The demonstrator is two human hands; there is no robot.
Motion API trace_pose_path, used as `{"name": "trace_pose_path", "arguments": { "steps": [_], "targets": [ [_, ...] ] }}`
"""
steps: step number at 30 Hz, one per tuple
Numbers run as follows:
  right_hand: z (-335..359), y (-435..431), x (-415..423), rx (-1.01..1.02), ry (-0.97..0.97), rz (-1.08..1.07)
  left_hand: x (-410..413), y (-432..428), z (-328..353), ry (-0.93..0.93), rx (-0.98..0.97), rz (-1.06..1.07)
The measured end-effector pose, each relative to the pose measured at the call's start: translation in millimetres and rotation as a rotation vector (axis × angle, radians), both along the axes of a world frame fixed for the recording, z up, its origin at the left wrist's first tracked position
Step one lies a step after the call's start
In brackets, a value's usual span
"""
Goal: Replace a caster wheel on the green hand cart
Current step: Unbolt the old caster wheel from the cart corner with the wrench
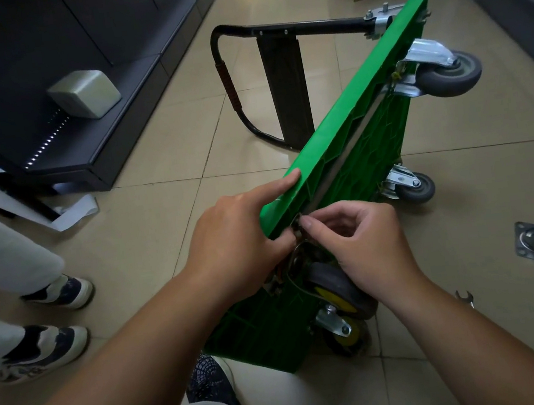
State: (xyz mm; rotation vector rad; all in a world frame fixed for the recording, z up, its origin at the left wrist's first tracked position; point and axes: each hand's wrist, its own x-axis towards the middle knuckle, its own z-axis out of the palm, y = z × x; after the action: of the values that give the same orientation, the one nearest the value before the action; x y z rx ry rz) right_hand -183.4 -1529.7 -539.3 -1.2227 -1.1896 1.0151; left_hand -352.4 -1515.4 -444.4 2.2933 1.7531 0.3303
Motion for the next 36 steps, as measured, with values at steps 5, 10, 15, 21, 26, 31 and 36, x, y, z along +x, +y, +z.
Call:
{"name": "trace_pose_path", "arguments": {
  "steps": [5, 10, 15, 21, 26, 31, 36],
  "targets": [
    [1, -3, -4, 0.058, -0.04, -0.033, 1, -1, 1, -0.004, 0.019, -0.003],
    [-1, -3, -6, 0.08, -0.075, -0.057, 1, -1, 1, -0.009, 0.025, -0.001],
    [-4, -2, -5, 0.086, -0.061, -0.055, 0, 0, 0, -0.018, 0.017, -0.002],
    [-3, -2, -4, 0.049, -0.053, -0.076, 0, 0, -2, -0.014, 0.017, -0.013],
    [-2, 0, -2, 0.019, -0.061, -0.071, -1, 1, -3, -0.008, 0.02, -0.005],
    [4, 1, 2, -0.018, -0.062, -0.006, -1, 0, -2, -0.019, 0.019, -0.005],
    [8, -1, 1, 0.033, -0.078, 0.004, -1, 0, -1, -0.016, 0.018, 0.005]
  ]
}}
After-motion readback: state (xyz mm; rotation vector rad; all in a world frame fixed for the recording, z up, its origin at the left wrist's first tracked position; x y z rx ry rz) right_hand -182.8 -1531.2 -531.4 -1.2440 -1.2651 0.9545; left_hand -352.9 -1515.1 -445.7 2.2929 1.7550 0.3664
